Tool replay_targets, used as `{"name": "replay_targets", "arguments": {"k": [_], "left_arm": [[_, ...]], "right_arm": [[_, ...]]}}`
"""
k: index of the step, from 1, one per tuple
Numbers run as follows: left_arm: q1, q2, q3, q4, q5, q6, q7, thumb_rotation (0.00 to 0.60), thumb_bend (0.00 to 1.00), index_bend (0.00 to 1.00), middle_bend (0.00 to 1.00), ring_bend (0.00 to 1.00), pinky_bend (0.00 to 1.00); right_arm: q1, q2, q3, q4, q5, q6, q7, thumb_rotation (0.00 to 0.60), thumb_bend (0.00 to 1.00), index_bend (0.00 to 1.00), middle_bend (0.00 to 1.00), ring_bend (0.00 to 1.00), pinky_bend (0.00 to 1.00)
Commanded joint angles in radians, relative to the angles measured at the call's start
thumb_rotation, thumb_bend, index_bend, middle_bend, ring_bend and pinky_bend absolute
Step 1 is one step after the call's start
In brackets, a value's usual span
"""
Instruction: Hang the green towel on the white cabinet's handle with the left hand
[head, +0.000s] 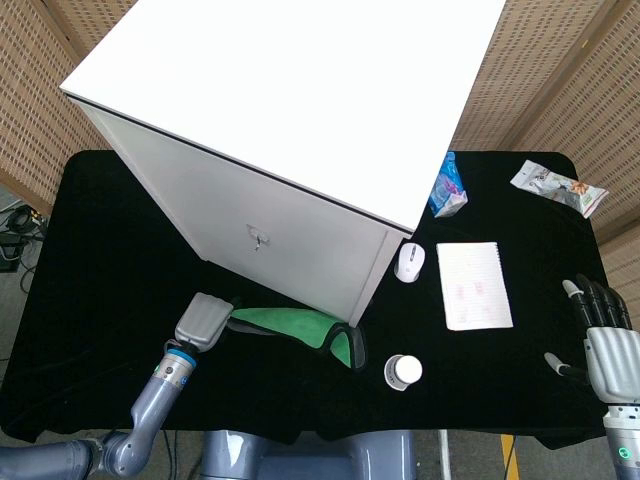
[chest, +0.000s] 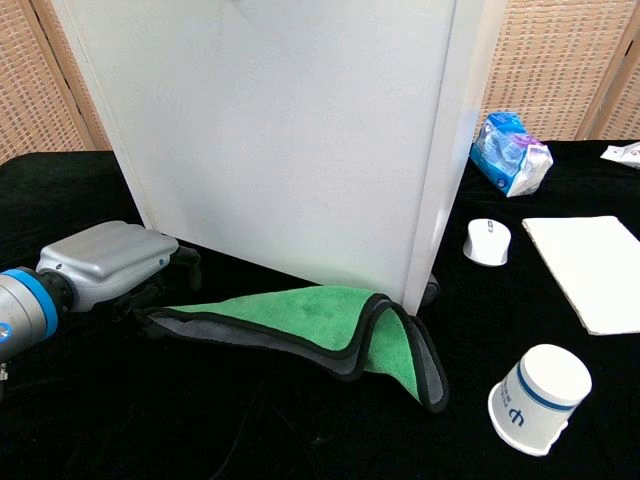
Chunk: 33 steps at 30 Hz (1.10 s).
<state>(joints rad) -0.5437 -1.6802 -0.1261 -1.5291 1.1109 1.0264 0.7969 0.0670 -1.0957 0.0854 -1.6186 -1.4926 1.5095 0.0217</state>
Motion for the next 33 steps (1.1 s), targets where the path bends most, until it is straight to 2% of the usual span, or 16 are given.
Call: {"name": "replay_targets", "arguments": {"k": [1, 8, 20, 26, 33], "left_arm": [[-0.009, -0.012, 0.002, 0.005, -0.014, 0.001, 0.008, 0.6, 0.23, 0.33, 0.87, 0.77, 0.65], [-0.03, -0.061, 0.029, 0.044, -0.022, 0.015, 0.042, 0.6, 0.23, 0.31, 0.87, 0.77, 0.65], [-0.058, -0.156, 0.033, 0.156, -0.013, 0.052, 0.046, 0.6, 0.24, 0.3, 0.87, 0.77, 0.65], [-0.073, -0.187, 0.034, 0.207, 0.011, 0.067, 0.05, 0.6, 0.34, 0.33, 0.87, 0.77, 0.65], [-0.081, -0.208, 0.042, 0.24, 0.021, 0.068, 0.062, 0.6, 0.4, 0.39, 0.88, 0.77, 0.65]], "right_arm": [[-0.001, 0.004, 0.001, 0.0, 0.0, 0.001, 0.009, 0.6, 0.13, 0.01, 0.0, 0.0, 0.0], [-0.006, 0.007, 0.009, 0.011, -0.005, 0.02, 0.05, 0.6, 0.13, 0.01, 0.0, 0.0, 0.0], [-0.006, 0.018, 0.013, 0.008, 0.01, 0.009, 0.08, 0.6, 0.13, 0.02, 0.0, 0.0, 0.0], [-0.006, 0.02, 0.013, 0.008, 0.009, 0.009, 0.086, 0.6, 0.13, 0.02, 0.0, 0.0, 0.0], [-0.006, 0.021, 0.013, 0.007, 0.008, 0.008, 0.088, 0.6, 0.13, 0.02, 0.0, 0.0, 0.0]]}}
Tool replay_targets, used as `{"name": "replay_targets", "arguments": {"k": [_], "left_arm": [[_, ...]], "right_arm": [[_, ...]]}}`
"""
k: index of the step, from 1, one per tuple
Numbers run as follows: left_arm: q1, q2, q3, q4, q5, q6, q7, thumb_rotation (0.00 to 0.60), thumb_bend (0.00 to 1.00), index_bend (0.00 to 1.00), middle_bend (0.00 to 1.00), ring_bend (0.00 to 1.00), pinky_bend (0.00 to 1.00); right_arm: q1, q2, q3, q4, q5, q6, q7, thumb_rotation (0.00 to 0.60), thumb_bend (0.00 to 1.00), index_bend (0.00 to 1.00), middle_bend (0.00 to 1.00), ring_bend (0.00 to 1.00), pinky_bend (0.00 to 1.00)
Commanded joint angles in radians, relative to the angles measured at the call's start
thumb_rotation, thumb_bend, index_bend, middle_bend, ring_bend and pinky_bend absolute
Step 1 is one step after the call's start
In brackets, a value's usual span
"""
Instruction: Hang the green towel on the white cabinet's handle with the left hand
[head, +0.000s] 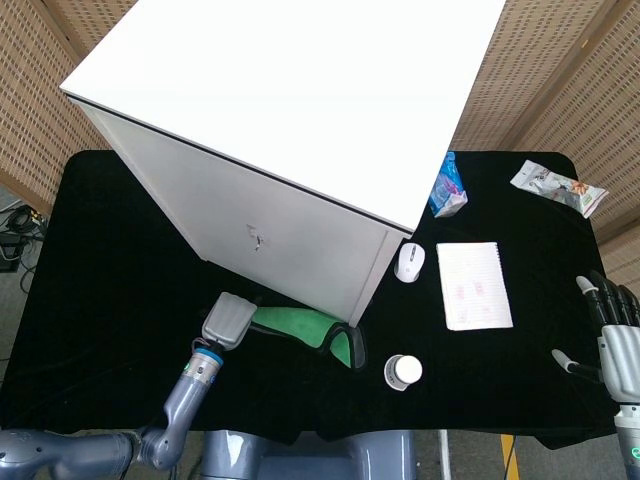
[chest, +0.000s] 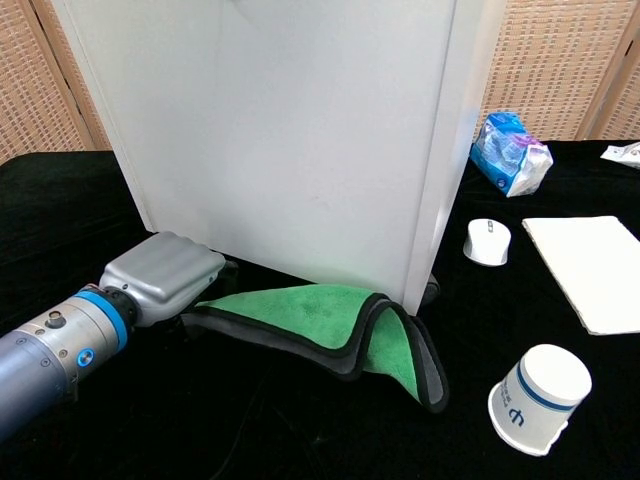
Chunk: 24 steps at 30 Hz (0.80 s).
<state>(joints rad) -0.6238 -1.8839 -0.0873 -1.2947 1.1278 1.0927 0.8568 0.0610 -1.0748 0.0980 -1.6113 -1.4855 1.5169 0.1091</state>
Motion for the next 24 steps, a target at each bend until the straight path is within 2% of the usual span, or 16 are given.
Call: {"name": "replay_targets", "arguments": {"k": [1, 8, 10, 16, 19, 24], "left_arm": [[-0.001, -0.006, 0.005, 0.009, 0.005, 0.002, 0.002, 0.6, 0.42, 0.41, 0.88, 0.77, 0.65], [0.006, -0.011, 0.014, 0.023, 0.021, 0.018, -0.007, 0.6, 0.51, 0.54, 0.88, 0.77, 0.65], [0.013, 0.005, 0.025, 0.009, 0.054, 0.042, -0.02, 0.6, 0.53, 0.57, 0.88, 0.77, 0.65], [0.037, 0.099, 0.076, -0.061, 0.208, 0.145, -0.068, 0.6, 0.55, 0.7, 0.88, 0.77, 0.65], [0.048, 0.173, 0.111, -0.096, 0.321, 0.217, -0.083, 0.6, 0.55, 0.73, 0.88, 0.77, 0.65], [0.062, 0.287, 0.153, -0.119, 0.495, 0.328, -0.114, 0.6, 0.55, 0.84, 0.88, 0.77, 0.65]], "right_arm": [[-0.001, 0.001, 0.0, 0.0, 0.001, 0.0, 0.002, 0.6, 0.13, 0.02, 0.0, 0.0, 0.0], [-0.002, 0.004, 0.0, -0.002, -0.002, 0.003, 0.011, 0.6, 0.13, 0.02, 0.0, 0.0, 0.0], [-0.002, 0.005, 0.001, -0.001, -0.001, 0.003, 0.013, 0.6, 0.13, 0.02, 0.0, 0.0, 0.0], [-0.004, 0.009, 0.004, -0.003, 0.001, 0.008, 0.019, 0.6, 0.13, 0.02, 0.0, 0.0, 0.0], [-0.006, 0.01, 0.005, -0.005, -0.002, 0.014, 0.019, 0.6, 0.13, 0.02, 0.0, 0.0, 0.0], [-0.006, 0.008, 0.005, -0.008, -0.002, 0.014, 0.009, 0.6, 0.13, 0.02, 0.0, 0.0, 0.0]]}}
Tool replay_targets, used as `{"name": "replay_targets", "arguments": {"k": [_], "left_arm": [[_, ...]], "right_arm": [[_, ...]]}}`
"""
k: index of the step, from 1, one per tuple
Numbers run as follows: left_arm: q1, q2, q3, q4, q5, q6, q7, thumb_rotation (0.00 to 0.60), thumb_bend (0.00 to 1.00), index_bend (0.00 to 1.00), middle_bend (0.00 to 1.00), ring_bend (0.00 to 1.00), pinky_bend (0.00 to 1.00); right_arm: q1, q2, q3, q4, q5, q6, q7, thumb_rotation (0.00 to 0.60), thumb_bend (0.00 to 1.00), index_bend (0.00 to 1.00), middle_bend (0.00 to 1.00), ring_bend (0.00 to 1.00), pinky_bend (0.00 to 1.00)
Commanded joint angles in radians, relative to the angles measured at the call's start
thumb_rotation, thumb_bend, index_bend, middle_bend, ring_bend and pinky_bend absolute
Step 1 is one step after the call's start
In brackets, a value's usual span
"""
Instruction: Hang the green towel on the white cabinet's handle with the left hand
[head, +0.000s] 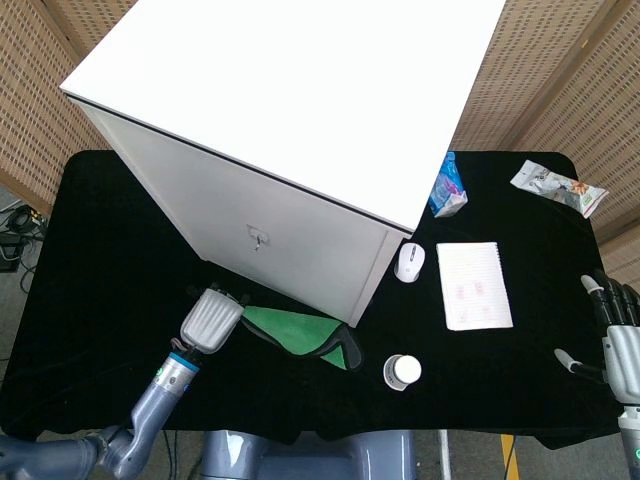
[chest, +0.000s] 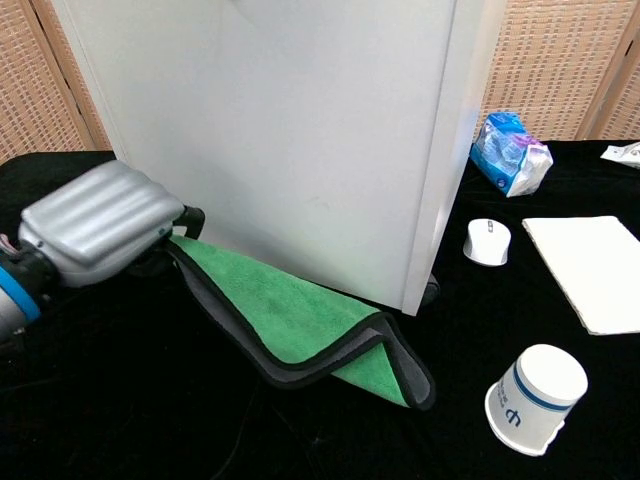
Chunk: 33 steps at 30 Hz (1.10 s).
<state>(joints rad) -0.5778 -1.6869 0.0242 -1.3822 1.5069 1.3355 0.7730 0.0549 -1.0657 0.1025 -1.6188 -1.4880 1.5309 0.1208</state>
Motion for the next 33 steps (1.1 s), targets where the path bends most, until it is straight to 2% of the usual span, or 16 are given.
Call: {"name": "replay_targets", "arguments": {"k": [1, 6, 12, 22, 26, 33], "left_arm": [[0.016, 0.108, 0.043, -0.031, 0.144, 0.104, -0.03, 0.6, 0.54, 0.86, 0.88, 0.77, 0.65], [0.012, 0.185, 0.05, -0.012, 0.317, 0.215, -0.042, 0.6, 0.53, 0.89, 0.88, 0.77, 0.65], [-0.011, 0.236, 0.033, -0.01, 0.451, 0.275, -0.046, 0.6, 0.52, 0.89, 0.88, 0.77, 0.65], [-0.075, 0.287, -0.034, -0.082, 0.544, 0.215, -0.014, 0.6, 0.51, 0.89, 0.88, 0.77, 0.65], [-0.106, 0.299, -0.073, -0.131, 0.546, 0.162, 0.002, 0.6, 0.51, 0.89, 0.88, 0.77, 0.65], [-0.122, 0.287, -0.102, -0.189, 0.549, 0.108, 0.033, 0.6, 0.5, 0.89, 0.88, 0.77, 0.65]], "right_arm": [[0.0, -0.002, 0.0, -0.002, 0.0, -0.001, -0.005, 0.6, 0.13, 0.02, 0.0, 0.0, 0.0], [0.0, -0.005, 0.0, -0.004, -0.001, 0.001, -0.017, 0.6, 0.13, 0.02, 0.0, 0.0, 0.0], [0.001, -0.007, -0.001, -0.005, 0.001, -0.001, -0.025, 0.6, 0.13, 0.02, 0.0, 0.0, 0.0], [0.0, -0.006, 0.002, -0.004, 0.003, 0.002, -0.02, 0.6, 0.13, 0.02, 0.0, 0.0, 0.0], [0.0, -0.004, 0.003, -0.004, 0.001, 0.003, -0.014, 0.6, 0.13, 0.02, 0.0, 0.0, 0.0], [-0.002, -0.002, 0.004, -0.004, 0.001, 0.006, -0.007, 0.6, 0.13, 0.02, 0.0, 0.0, 0.0]]}}
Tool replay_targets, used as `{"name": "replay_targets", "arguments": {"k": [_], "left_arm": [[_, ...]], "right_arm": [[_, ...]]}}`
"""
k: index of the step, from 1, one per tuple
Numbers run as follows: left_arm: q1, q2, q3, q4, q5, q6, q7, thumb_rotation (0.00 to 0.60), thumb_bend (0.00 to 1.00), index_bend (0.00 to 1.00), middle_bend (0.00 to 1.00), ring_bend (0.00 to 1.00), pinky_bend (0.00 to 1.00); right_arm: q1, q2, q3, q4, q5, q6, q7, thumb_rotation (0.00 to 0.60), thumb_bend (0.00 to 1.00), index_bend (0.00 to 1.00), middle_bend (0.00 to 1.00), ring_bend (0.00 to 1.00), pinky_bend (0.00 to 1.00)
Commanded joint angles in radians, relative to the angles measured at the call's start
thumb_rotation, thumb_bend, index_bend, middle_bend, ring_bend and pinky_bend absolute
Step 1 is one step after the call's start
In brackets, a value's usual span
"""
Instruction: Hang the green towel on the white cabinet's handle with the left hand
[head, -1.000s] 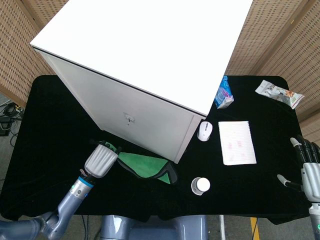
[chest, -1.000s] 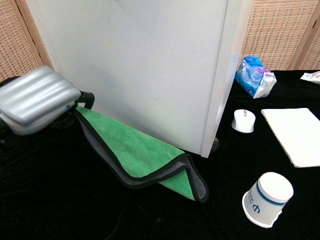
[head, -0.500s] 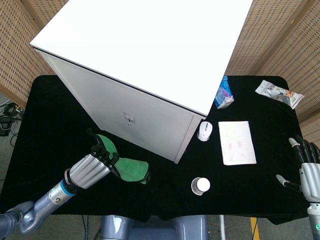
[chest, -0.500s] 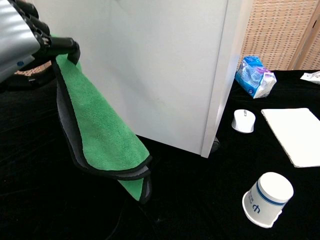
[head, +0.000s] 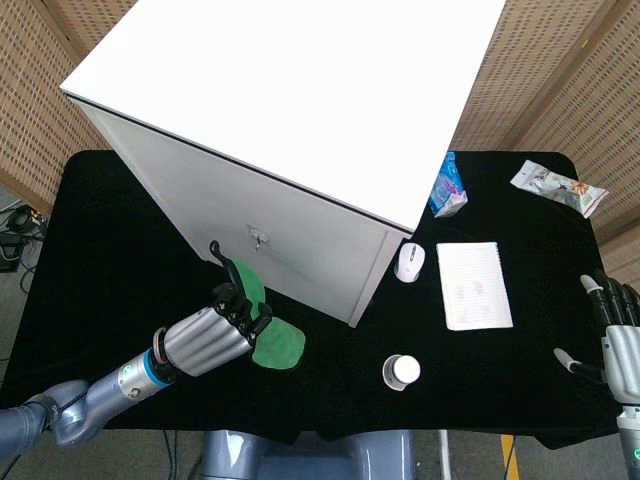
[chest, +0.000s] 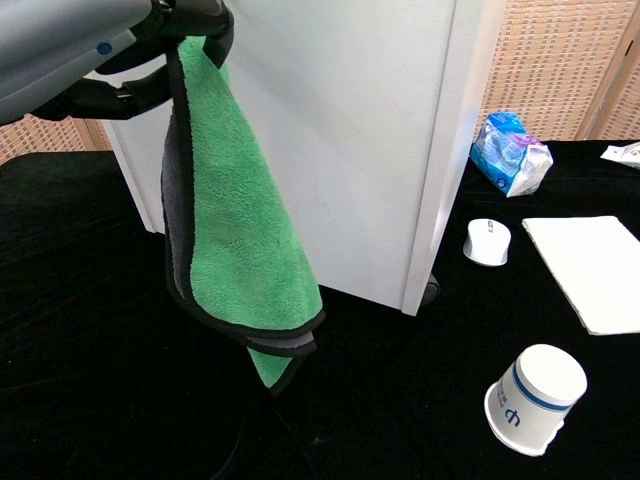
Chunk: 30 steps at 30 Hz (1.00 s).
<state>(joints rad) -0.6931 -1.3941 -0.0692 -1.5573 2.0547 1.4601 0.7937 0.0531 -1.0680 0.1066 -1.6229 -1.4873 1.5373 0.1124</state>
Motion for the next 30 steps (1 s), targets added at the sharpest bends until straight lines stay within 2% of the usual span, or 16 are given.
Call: {"name": "replay_targets", "arguments": {"k": [1, 10, 30], "left_arm": [[-0.01, -0.01, -0.015, -0.022, 0.001, -0.029, 0.021, 0.6, 0.5, 0.89, 0.88, 0.77, 0.65], [-0.031, -0.048, -0.048, -0.062, -0.005, -0.102, 0.061, 0.6, 0.49, 0.89, 0.88, 0.77, 0.65], [-0.022, -0.053, -0.079, -0.087, -0.02, -0.147, 0.091, 0.6, 0.48, 0.9, 0.88, 0.77, 0.65]], "right_arm": [[0.0, 0.001, 0.0, 0.0, 0.0, 0.0, 0.002, 0.6, 0.13, 0.02, 0.0, 0.0, 0.0], [-0.001, 0.004, 0.0, 0.0, -0.002, 0.001, 0.012, 0.6, 0.13, 0.02, 0.0, 0.0, 0.0], [0.0, 0.003, -0.001, -0.002, -0.006, -0.001, 0.011, 0.6, 0.13, 0.02, 0.0, 0.0, 0.0]]}}
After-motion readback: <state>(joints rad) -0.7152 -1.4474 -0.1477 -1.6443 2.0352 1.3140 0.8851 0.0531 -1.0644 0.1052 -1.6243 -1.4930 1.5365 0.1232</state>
